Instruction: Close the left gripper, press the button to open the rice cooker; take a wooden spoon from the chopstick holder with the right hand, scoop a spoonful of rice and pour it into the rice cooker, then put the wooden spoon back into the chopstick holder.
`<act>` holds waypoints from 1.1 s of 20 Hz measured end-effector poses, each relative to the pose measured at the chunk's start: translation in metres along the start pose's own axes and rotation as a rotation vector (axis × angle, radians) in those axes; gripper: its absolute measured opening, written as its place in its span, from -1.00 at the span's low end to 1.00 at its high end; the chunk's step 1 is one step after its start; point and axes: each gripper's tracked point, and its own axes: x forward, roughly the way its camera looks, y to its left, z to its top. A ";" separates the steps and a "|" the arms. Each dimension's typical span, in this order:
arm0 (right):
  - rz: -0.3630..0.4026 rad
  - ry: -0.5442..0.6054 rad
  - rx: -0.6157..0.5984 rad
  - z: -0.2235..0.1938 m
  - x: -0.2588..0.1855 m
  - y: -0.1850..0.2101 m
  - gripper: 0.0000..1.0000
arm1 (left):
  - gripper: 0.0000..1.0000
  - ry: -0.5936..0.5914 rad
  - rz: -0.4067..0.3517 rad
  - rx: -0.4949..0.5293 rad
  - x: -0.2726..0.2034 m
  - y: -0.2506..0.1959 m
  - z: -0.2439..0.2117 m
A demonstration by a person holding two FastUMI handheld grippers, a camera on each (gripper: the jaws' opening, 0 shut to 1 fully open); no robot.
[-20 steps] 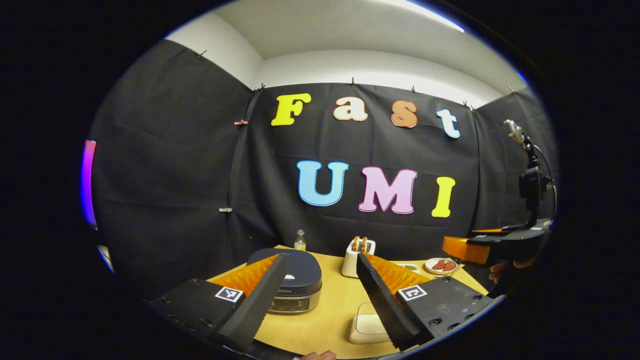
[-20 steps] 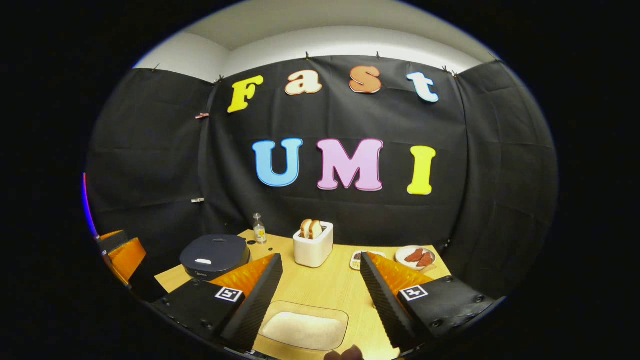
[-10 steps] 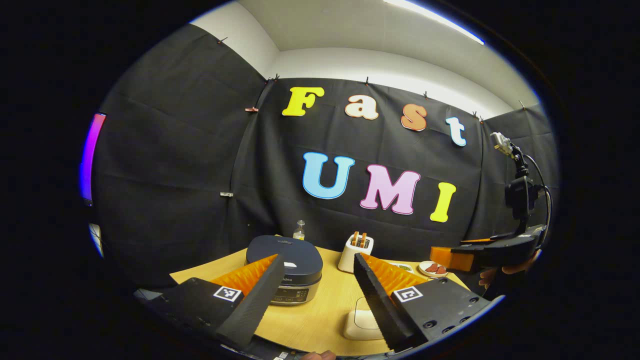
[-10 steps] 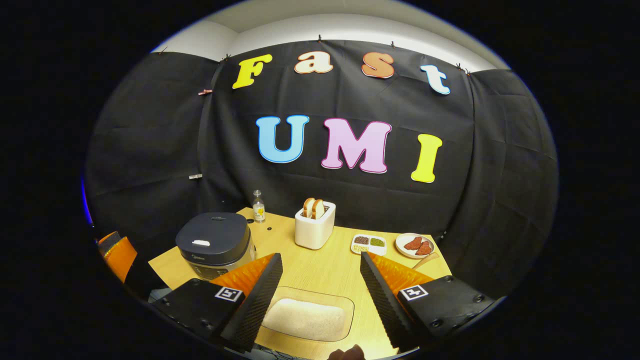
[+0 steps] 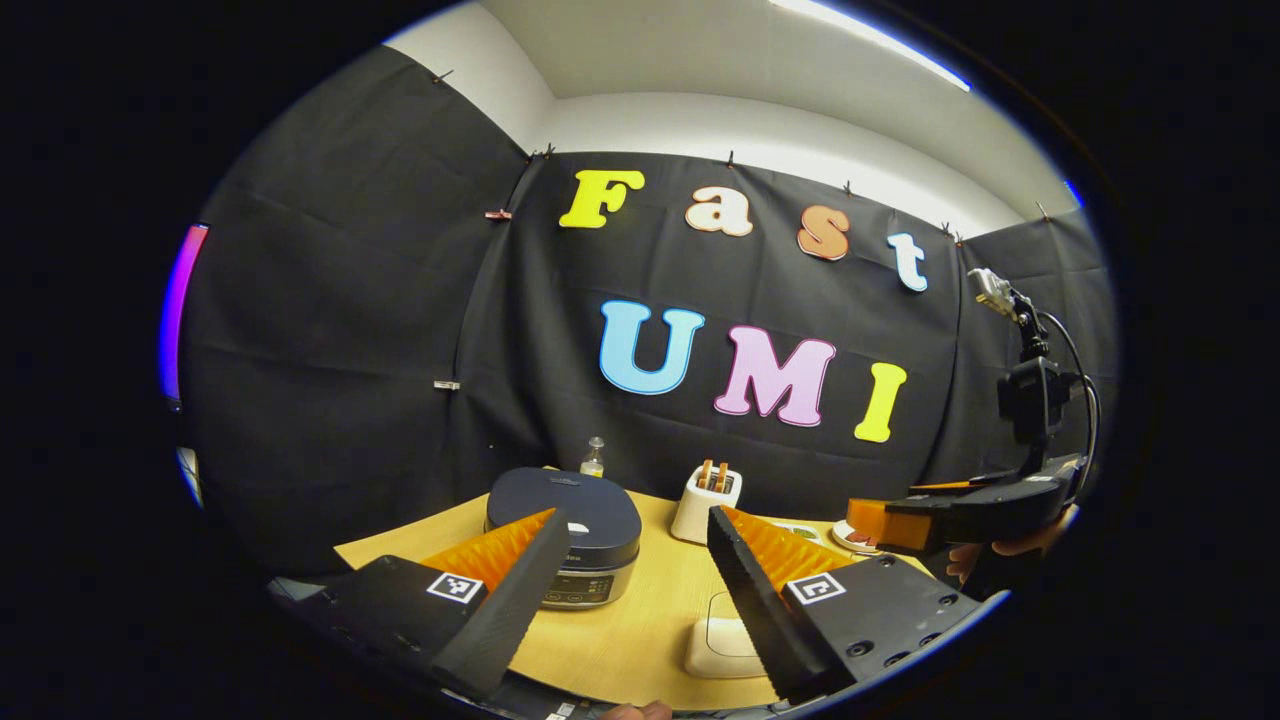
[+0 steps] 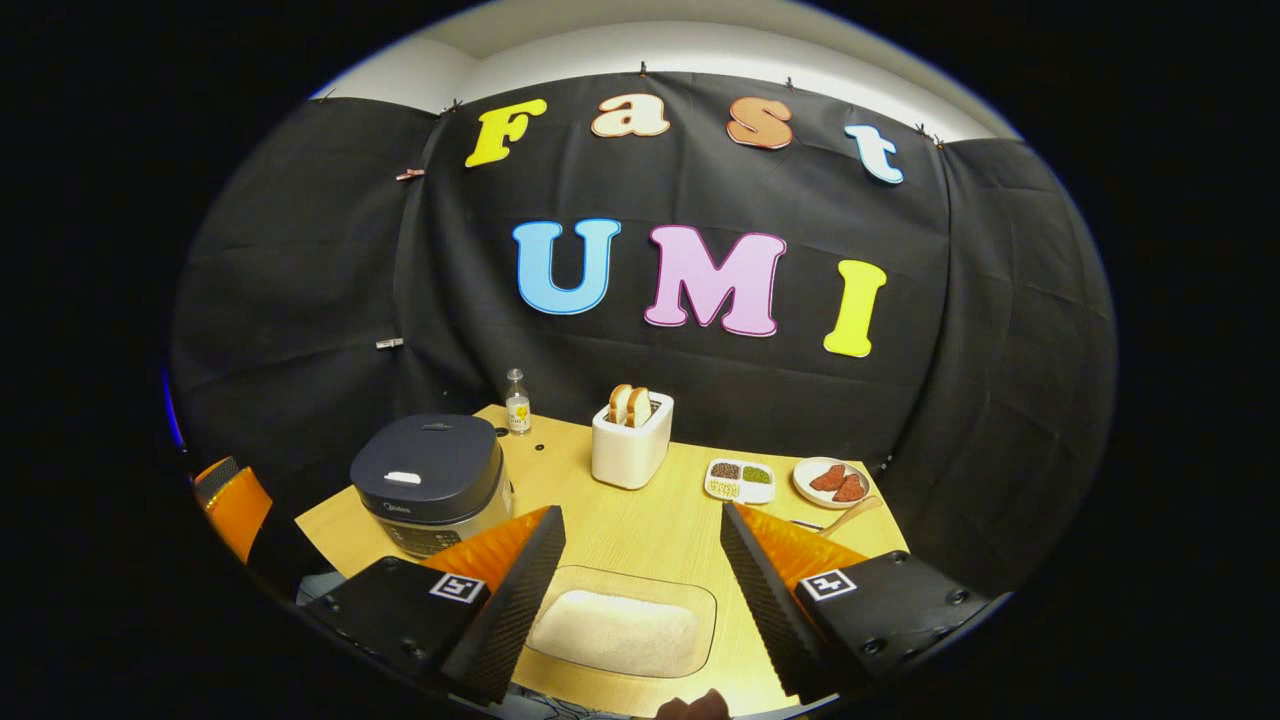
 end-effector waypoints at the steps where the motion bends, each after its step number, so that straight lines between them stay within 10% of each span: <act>1: 0.003 -0.002 -0.002 0.001 0.000 0.000 0.96 | 0.89 0.002 0.000 0.003 0.002 0.000 -0.001; 22: 0.013 -0.247 0.026 0.050 -0.002 -0.053 0.96 | 0.89 0.133 -0.048 0.146 0.083 -0.035 -0.007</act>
